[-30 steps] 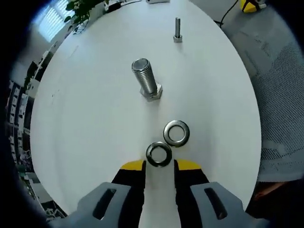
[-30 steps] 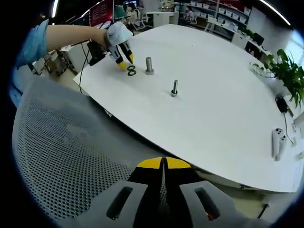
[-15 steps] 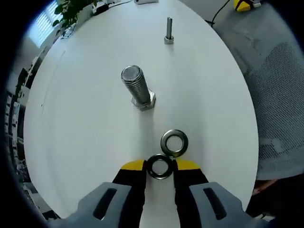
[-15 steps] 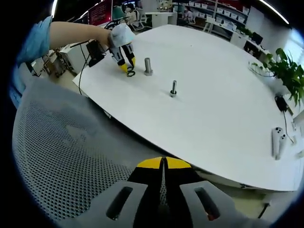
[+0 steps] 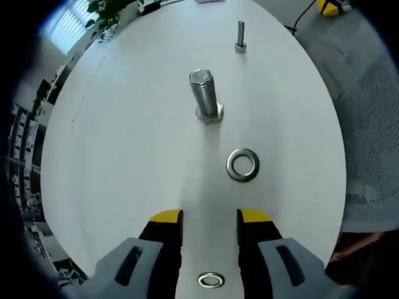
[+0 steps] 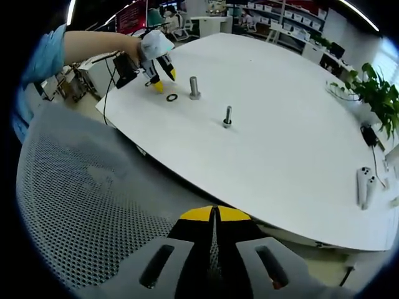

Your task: Place the washer onto the threaded stud by aligning its center hole with the stud, sliding it down to the base, and recovering from edge contact or off-axis alignment until the washer reaches the visible bottom stop.

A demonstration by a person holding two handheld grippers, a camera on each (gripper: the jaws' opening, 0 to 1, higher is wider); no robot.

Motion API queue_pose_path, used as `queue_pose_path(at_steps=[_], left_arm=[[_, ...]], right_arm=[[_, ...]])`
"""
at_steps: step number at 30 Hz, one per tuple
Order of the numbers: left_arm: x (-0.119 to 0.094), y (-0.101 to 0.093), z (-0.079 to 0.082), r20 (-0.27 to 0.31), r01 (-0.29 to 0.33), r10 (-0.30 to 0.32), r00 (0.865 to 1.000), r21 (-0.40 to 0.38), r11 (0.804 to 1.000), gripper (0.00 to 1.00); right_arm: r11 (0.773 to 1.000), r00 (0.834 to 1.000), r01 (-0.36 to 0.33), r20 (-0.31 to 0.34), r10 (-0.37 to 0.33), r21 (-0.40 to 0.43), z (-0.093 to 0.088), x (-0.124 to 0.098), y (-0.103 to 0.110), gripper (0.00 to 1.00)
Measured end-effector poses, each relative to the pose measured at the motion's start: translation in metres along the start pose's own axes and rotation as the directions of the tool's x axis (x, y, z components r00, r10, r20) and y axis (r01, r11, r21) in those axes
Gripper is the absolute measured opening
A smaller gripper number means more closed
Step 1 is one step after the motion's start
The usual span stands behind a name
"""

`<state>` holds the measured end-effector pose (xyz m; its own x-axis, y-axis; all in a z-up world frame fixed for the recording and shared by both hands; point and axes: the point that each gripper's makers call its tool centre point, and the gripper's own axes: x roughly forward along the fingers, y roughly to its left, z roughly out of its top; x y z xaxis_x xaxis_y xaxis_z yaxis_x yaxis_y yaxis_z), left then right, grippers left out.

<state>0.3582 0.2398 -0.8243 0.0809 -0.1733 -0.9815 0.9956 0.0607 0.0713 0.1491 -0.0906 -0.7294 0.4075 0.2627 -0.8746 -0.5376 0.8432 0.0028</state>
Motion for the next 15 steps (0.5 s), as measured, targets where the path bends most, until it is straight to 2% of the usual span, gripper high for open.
queue_pose_path(at_steps=[3, 6, 9, 13, 15], left_arm=[[-0.007, 0.007, -0.033, -0.048, -0.035, 0.035, 0.998, -0.011, 0.999, 0.36], [-0.013, 0.006, -0.065, -0.076, -0.035, 0.027, 0.997, -0.105, 0.994, 0.37], [-0.015, 0.003, -0.086, -0.094, -0.046, 0.031, 0.995, -0.156, 0.987, 0.37], [-0.011, -0.003, -0.095, -0.055, -0.04, 0.027, 0.998, -0.247, 0.968, 0.37], [-0.009, 0.0, -0.1, -0.043, -0.047, 0.037, 0.998, -0.262, 0.964, 0.36]], right_arm=[[1.0, 1.0, -0.002, 0.0, 0.002, -0.003, 0.0, 0.0, 0.001, 0.04], [1.0, 1.0, -0.002, 0.0, 0.002, -0.003, 0.0, 0.0, 0.0, 0.04], [1.0, 1.0, -0.002, -0.001, 0.002, -0.004, 0.0, 0.0, 0.001, 0.04], [1.0, 1.0, -0.002, -0.004, 0.002, -0.003, 0.0, 0.0, 0.001, 0.04], [1.0, 1.0, -0.003, -0.005, 0.002, -0.003, -0.001, 0.0, 0.001, 0.04]])
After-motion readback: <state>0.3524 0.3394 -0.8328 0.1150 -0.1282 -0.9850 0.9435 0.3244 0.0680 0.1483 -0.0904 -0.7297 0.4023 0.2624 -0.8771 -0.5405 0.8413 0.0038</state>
